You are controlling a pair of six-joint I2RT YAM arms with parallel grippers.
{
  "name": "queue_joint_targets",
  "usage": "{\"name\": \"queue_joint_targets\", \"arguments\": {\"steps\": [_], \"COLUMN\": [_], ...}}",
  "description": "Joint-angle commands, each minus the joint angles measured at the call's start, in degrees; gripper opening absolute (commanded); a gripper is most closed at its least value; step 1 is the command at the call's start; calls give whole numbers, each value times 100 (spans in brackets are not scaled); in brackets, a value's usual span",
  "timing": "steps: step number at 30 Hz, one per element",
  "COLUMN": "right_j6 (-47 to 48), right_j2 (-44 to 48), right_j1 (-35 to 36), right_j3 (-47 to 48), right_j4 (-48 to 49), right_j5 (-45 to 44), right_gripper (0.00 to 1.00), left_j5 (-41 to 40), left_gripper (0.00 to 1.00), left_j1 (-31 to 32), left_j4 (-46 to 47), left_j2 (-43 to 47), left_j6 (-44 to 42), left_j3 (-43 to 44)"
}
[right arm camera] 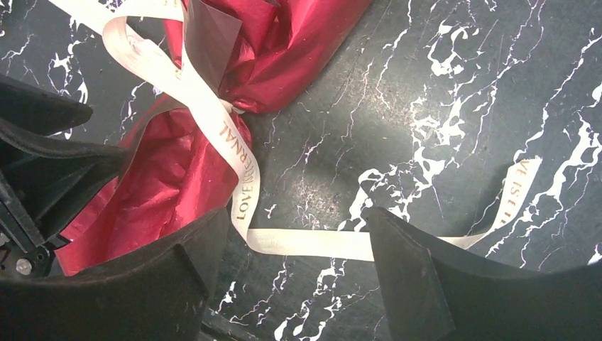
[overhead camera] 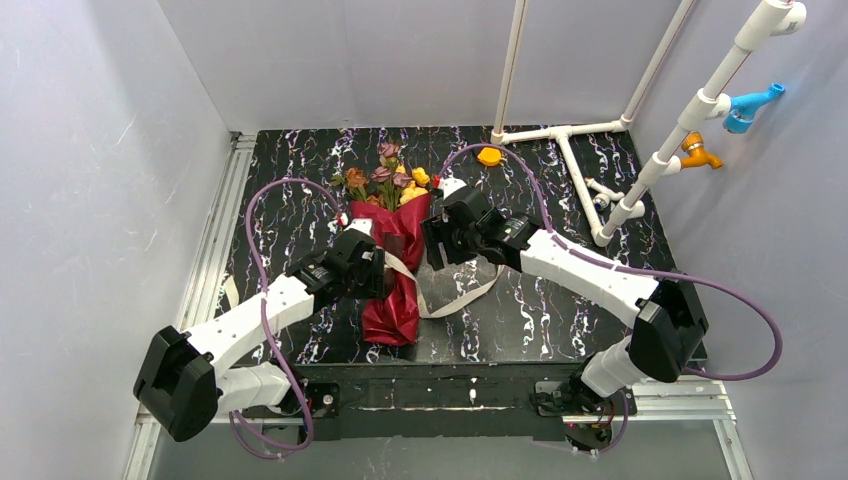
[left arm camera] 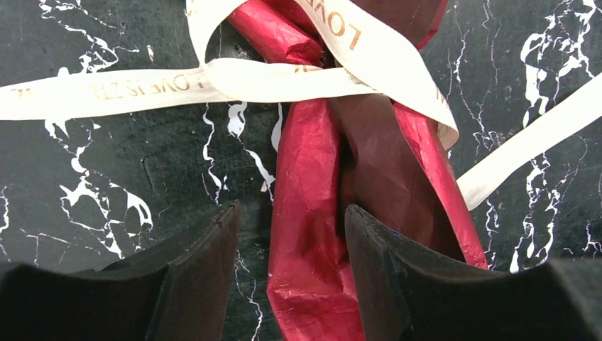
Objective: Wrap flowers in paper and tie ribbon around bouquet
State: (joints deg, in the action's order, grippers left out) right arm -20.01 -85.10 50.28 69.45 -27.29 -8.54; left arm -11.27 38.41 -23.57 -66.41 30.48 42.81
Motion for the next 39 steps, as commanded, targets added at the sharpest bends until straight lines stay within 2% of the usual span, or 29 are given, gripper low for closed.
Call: {"name": "queue_joint_targets", "arguments": {"steps": [1,5,9,14,21,25,26,28,31,39], "right_j6": [-29,-62,-90,-83,-49,0,25,68,106,112], "right_j2": [180,163,47,25,93,149,163,189,210,238], "right_j1": [-53,-62,-63,-68,-80,-107,-115,-137,-180,-229], "right_j3": [7,-10,14,29,-73,-120,-131,-148,-176,-208], "right_j4": [-64,-16,22,-11,-48,-81,-98,-118,-127,-102], "right_j5": [-43,29,149,172,158,141,117,94,89,124], "right_gripper": [81,82,81,81,81,81,81,82,82,82], "left_j5": [-480,-1130,-354,79,547,500,482,472,523,597], "left_gripper": [56,64,61,59,54,44,35,25,1,0], "left_j1": [52,-92,-727,-908,-1128,-1169,-1182,-1200,-1250,-1623], "left_j4": [-366,-467,-64,198,430,461,492,524,550,809], "left_j2": [114,346,93,-734,-1705,-2003,-2058,-2113,-2139,-1866], "left_j6": [-105,-1030,-2131,-3471,-3837,-3920,-3961,-4014,-4064,-3549], "left_j3": [334,527,720,1048,1564,1741,1767,1778,1781,1718]}}
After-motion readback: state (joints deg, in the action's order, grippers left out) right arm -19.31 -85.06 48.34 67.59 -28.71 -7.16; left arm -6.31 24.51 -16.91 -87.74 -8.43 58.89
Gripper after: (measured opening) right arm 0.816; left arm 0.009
